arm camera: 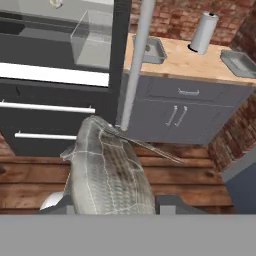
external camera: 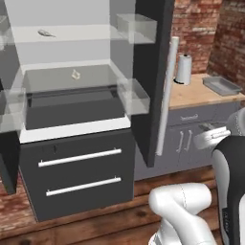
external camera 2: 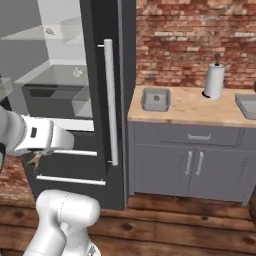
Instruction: Place one garlic and one fish in each tupperware on the nearby counter, to pack two identical lunches.
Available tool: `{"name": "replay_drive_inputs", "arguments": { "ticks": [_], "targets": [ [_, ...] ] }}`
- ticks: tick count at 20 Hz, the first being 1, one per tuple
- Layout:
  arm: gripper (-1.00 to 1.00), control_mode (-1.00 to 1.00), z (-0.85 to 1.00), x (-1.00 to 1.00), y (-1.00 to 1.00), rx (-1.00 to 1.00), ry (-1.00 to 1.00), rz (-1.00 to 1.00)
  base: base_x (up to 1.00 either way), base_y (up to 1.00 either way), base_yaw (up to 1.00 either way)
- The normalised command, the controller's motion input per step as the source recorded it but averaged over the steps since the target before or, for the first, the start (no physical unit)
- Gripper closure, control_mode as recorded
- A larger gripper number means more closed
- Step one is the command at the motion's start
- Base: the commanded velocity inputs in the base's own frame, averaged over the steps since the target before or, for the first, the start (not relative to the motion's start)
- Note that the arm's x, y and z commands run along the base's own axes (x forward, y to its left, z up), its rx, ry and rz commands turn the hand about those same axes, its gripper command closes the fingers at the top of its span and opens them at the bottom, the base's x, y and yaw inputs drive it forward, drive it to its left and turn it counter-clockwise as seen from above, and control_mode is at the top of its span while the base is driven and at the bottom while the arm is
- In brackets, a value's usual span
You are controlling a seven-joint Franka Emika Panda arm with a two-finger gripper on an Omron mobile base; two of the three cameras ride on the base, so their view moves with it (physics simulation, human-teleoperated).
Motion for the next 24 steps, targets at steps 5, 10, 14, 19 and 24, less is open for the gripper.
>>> {"name": "replay_drive_inputs", "arguments": {
  "ticks": [5,10,14,19,24],
  "targets": [
    [1.00,1.00,0.00,0.00,0.00,0.00,0.00,0.00,-0.08,-1.00,0.00],
    [1.00,1.00,0.00,0.00,0.00,0.00,0.00,0.00,0.01,-0.92,0.00],
    [1.00,1.00,0.00,0.00,0.00,0.00,0.00,0.00,0.56,-0.24,0.00],
    [1.00,1.00,0.00,0.00,0.00,0.00,0.00,0.00,0.98,0.00,0.00],
    [1.00,1.00,0.00,0.00,0.00,0.00,0.00,0.00,1.00,-0.07,0.00]
  ]
}}
